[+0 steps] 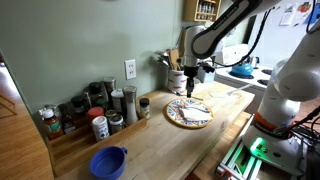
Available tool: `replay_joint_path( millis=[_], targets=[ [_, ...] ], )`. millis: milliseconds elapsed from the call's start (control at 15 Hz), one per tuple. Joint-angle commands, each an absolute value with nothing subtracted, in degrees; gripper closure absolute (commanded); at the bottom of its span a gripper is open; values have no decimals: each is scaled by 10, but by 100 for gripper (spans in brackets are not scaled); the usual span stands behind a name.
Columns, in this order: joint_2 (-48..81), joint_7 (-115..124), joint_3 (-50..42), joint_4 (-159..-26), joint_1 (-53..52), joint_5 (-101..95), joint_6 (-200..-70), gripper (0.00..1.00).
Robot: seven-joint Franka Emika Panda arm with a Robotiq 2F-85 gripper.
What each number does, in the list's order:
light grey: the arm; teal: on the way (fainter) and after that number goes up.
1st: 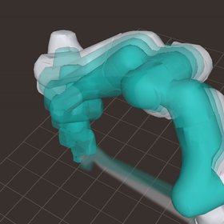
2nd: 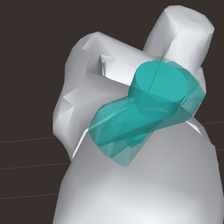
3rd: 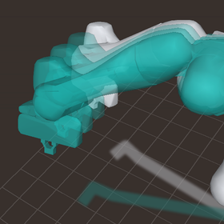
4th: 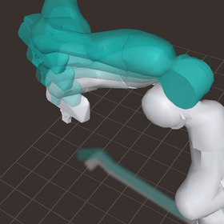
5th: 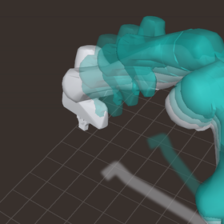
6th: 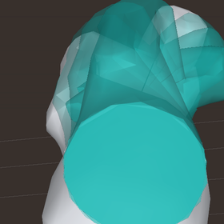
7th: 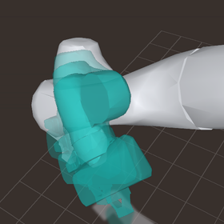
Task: Pick up the silver fork and put it on the plate, pick up the silver spoon and put it on the plate
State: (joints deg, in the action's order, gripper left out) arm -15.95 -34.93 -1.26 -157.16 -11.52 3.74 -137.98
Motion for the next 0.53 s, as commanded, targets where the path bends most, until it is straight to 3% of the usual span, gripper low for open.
replay_joint_path(
  millis=[0,467],
  targets=[
    [-134,-410,-21,-1571,-132,87,-1365,98],
    [-69,-478,-12,-1575,-117,149,-1370,98]
  ],
)
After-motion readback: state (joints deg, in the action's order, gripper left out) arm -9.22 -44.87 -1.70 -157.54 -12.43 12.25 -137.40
